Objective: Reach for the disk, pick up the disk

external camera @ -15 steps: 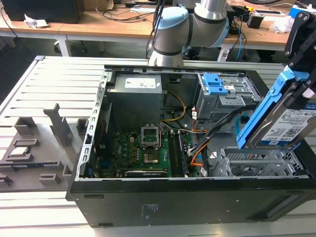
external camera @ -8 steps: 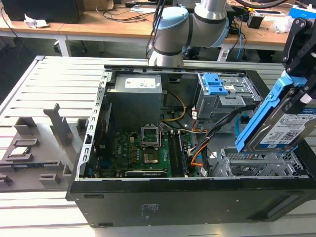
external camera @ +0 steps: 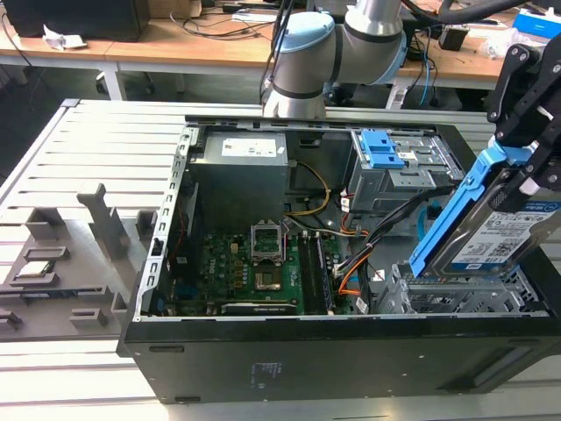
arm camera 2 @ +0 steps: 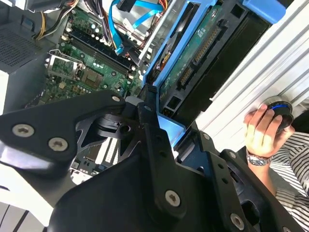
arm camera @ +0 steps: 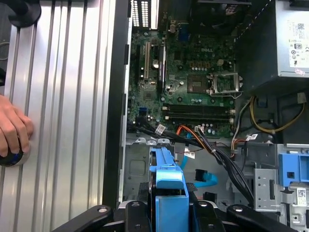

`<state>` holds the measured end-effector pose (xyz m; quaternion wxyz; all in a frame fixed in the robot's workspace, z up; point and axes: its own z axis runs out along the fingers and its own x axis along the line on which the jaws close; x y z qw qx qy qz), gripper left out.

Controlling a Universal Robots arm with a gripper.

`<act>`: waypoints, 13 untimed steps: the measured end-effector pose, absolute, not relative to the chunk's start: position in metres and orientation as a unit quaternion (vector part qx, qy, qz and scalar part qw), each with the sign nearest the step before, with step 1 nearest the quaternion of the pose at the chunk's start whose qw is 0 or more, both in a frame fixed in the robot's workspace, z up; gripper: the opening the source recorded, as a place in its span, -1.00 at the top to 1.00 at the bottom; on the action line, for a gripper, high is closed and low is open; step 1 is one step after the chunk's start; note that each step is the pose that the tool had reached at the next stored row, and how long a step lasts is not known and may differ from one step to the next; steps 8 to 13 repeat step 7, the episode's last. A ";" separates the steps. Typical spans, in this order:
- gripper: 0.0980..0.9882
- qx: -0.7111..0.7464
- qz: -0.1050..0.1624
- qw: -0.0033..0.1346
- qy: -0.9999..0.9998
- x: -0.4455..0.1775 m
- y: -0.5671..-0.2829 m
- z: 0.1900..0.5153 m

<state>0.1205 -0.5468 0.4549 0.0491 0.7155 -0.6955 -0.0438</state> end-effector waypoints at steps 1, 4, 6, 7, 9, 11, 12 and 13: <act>0.39 0.716 -0.044 0.049 -0.695 0.120 -0.547 0.454; 0.39 0.715 -0.044 0.049 -0.696 0.119 -0.547 0.454; 0.39 0.715 -0.044 0.049 -0.696 0.119 -0.547 0.454; 0.39 0.715 -0.044 0.049 -0.696 0.119 -0.547 0.454; 0.39 0.715 -0.044 0.049 -0.696 0.119 -0.547 0.454; 0.39 0.715 -0.044 0.049 -0.696 0.119 -0.547 0.454; 0.39 0.715 -0.044 0.049 -0.696 0.119 -0.547 0.454; 0.39 0.715 -0.044 0.049 -0.696 0.119 -0.547 0.454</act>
